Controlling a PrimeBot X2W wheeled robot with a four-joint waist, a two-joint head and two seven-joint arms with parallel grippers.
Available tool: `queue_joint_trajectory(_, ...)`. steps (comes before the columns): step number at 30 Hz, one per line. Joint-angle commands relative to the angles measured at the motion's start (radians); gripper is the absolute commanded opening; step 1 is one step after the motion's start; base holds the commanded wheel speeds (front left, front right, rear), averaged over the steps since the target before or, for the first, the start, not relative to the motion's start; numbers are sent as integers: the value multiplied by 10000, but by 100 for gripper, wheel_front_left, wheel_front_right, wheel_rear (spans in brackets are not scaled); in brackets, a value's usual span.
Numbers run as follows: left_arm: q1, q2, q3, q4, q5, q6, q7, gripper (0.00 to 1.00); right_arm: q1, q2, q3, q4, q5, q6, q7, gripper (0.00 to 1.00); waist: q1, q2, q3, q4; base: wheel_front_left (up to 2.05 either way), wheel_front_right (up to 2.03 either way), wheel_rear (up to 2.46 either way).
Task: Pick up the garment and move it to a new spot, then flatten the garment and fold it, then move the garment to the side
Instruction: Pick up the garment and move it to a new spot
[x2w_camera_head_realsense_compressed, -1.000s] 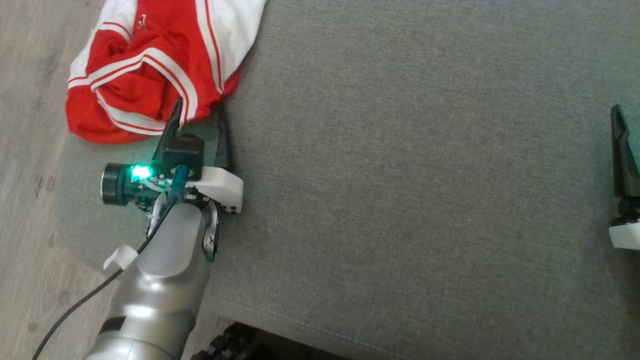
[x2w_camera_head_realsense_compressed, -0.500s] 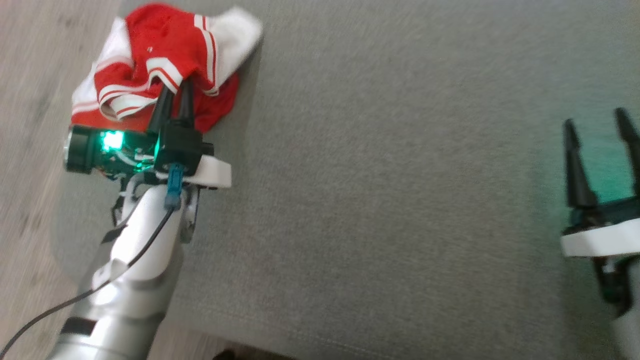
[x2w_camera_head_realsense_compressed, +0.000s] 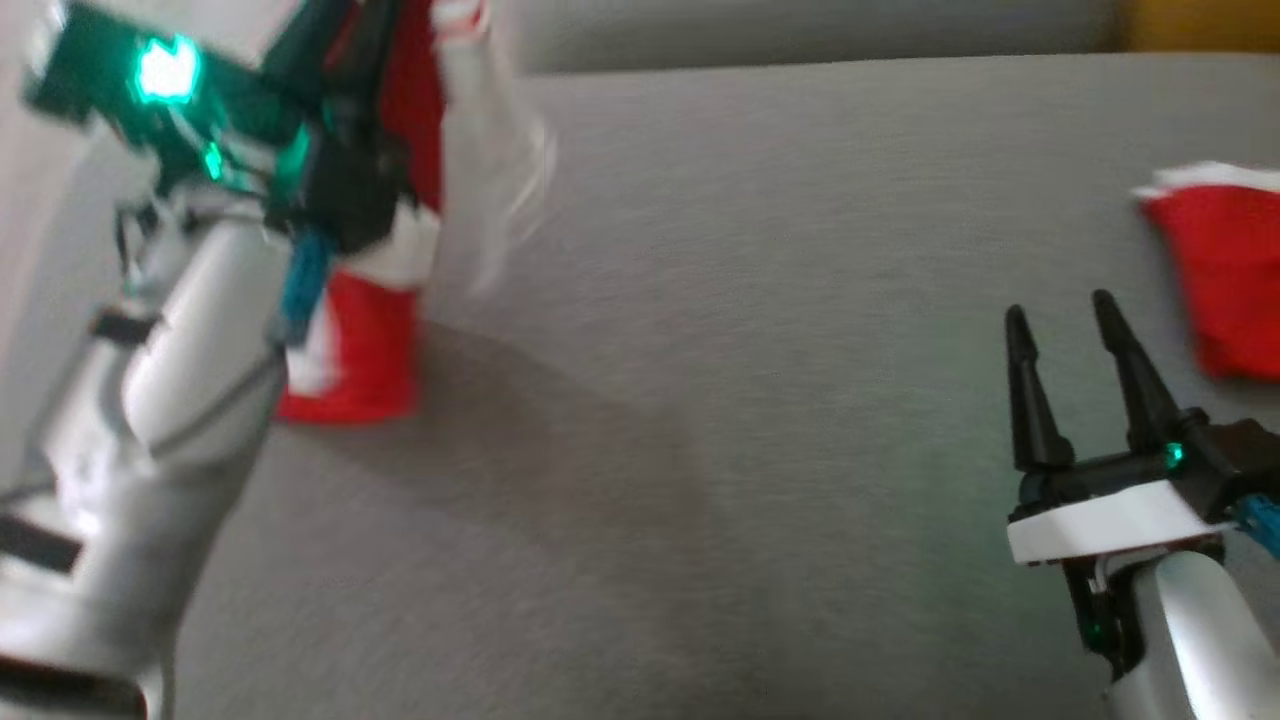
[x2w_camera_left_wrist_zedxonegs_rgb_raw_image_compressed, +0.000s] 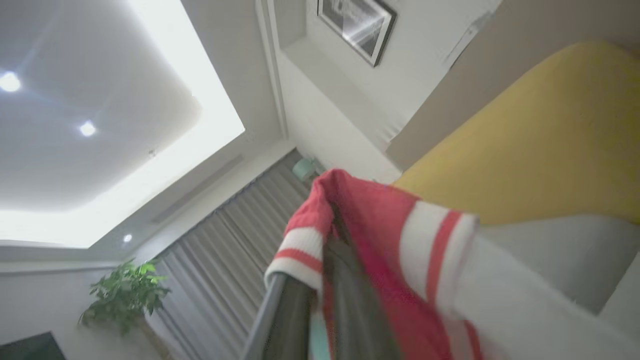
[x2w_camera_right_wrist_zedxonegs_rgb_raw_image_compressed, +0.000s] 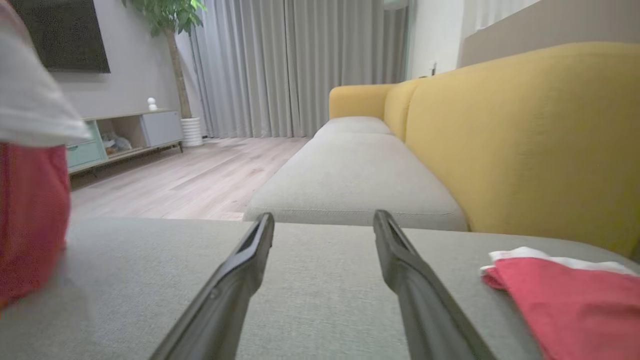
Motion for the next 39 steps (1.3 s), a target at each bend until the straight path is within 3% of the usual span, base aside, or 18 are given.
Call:
queue_joint_trajectory(1, -1049, 394, 330, -235, 76, -111, -40, 0, -205, -23, 254, -318, 0, 65, -107, 100, 3, -1, -1095, -1896, 0, 0, 0)
queue_joint_trajectory(7, -2867, 17, 255, 348, 117, -350, -30, 0, -170, 108, 59, -556, 4, 65, -107, 100, 3, -1, -1175, -2994, 0, 0, 0)
queue_joint_trajectory(12, -2993, -450, 412, 819, -376, -279, 109, 0, -144, 150, -290, -737, 59, 65, -107, 100, 3, -1, -899, -3210, 0, 0, 0)
queue_joint_trajectory(15, -1953, -494, 456, 968, -772, -206, 151, 0, -67, 240, -422, -820, 22, 65, -107, 100, 3, -1, -683, -3078, 0, 0, 0)
queue_joint_trajectory(24, 3597, -399, 1020, 1868, -2587, 214, -16, 0, 274, 502, -603, -825, 287, 65, -107, 100, 3, -1, -57, -2292, 0, 0, 0)
queue_joint_trajectory(25, 3960, -439, 1129, 2053, -2739, 269, -26, 55, 270, 500, -534, -797, 324, 65, -107, 100, 3, -1, -23, -2203, 0, 0, 0)
queue_joint_trajectory(26, 4265, -457, 1246, 2151, -2845, 330, -30, 100, 248, 495, -476, -782, 347, 65, -107, 100, 3, -1, 5, -2119, 0, 0, 0)
queue_joint_trajectory(33, 5701, -692, 1864, 1519, -3078, 667, -37, 100, 266, 453, -351, -769, 362, 65, -107, 100, 3, -1, -223, -1590, 0, 0, 0)
queue_joint_trajectory(39, 7168, -1149, 2241, -653, -2747, 1220, -38, 100, 915, 456, -548, -766, 303, 65, -107, 100, 3, -1, -885, -919, 0, 0, 0)
